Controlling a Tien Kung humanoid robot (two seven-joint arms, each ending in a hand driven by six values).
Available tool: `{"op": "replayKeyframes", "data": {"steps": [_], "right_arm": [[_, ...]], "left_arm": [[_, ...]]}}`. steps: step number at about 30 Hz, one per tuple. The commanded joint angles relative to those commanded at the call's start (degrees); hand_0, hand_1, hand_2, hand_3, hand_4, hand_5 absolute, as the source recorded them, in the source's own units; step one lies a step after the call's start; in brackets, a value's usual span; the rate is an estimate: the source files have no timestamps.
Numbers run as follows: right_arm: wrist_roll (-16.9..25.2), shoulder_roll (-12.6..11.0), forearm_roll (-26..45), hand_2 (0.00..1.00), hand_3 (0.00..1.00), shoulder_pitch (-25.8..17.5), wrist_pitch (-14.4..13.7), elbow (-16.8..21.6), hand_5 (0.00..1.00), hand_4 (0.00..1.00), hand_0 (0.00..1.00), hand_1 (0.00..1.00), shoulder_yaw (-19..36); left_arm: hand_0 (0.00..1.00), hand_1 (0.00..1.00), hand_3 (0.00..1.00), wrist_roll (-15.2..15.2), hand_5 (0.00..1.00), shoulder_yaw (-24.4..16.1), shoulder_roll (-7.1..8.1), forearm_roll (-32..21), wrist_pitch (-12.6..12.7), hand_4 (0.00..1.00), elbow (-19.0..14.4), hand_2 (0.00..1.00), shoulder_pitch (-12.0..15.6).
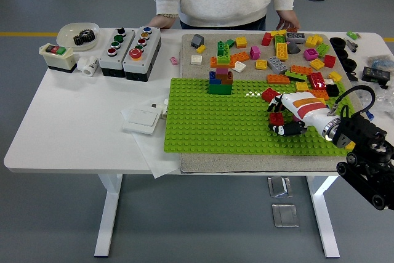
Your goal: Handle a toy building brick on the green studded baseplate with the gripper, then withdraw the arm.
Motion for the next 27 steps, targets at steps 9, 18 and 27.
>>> {"op": "replayKeyframes", "data": {"steps": [9,18,27], "right_arm": [[-0.59,0.23,-0.39,0.570,0.588,0.38,0.84,-0.81,0.319,0.754,0.493,0.546,-0.08],[-0.08,0.12,-1.12,0.527,0.534,0.45,-0.06,-0.89,0.309,0.695,0.452,0.487,-0.31],[0.39,0.05,-2.48,0.508,0.510,0.43,-1.60,-1.09,0.319,0.648,0.418,0.461,-0.47]], "left_arm": [[0.782,0.724,0.572,-0.03,0.639,0.20,0.00,-0.07,0.03,0.596,0.00,0.691,-0.12],[0.783,0.722,0.572,-0.01,0.639,0.20,0.00,-0.01,0.06,0.595,0.00,0.692,-0.13],[0.782,0.722,0.573,0.02,0.637,0.16,0.00,0.08,0.08,0.594,0.00,0.692,-0.13]]}}
